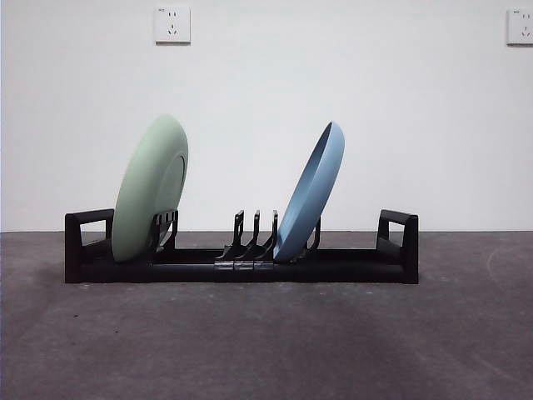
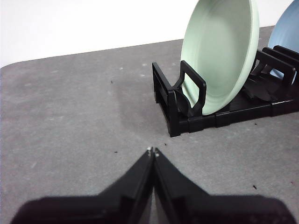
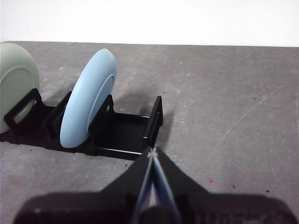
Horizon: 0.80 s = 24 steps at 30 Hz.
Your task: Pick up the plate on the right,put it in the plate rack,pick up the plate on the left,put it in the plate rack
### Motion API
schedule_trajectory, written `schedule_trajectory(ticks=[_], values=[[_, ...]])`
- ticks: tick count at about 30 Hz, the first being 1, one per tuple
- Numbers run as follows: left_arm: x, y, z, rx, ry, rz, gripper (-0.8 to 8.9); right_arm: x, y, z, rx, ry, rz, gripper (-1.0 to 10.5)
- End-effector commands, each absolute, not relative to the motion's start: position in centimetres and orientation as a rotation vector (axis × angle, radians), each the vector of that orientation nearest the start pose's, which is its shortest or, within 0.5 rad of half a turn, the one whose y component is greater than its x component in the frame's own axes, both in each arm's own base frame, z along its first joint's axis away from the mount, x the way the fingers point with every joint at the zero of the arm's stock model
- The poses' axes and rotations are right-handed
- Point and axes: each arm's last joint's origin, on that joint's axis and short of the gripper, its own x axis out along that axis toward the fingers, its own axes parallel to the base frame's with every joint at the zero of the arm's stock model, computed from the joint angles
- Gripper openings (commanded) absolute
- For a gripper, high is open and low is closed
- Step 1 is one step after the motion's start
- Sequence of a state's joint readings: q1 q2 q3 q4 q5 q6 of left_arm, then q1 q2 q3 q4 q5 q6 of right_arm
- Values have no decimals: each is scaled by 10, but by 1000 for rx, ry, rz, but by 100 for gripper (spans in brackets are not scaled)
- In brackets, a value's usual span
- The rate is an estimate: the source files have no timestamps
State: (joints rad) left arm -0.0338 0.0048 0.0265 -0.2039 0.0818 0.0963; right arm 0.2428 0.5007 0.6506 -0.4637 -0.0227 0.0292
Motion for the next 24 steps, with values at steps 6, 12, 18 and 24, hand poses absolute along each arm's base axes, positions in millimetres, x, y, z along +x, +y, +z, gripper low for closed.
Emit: schedule_trajectory(ticks=[6, 12, 18, 24], values=[[95, -5, 148, 92, 188, -122, -3, 110, 28, 296, -9, 313, 258, 3], [95, -5, 148, 92, 188, -122, -3, 109, 28, 296, -103, 297, 272, 2], [95, -5, 148, 92, 188, -122, -3, 95, 21, 291, -167, 214, 245, 2], [95, -5, 148, 92, 188, -122, -3, 90, 10, 249, -135, 95, 198, 2]])
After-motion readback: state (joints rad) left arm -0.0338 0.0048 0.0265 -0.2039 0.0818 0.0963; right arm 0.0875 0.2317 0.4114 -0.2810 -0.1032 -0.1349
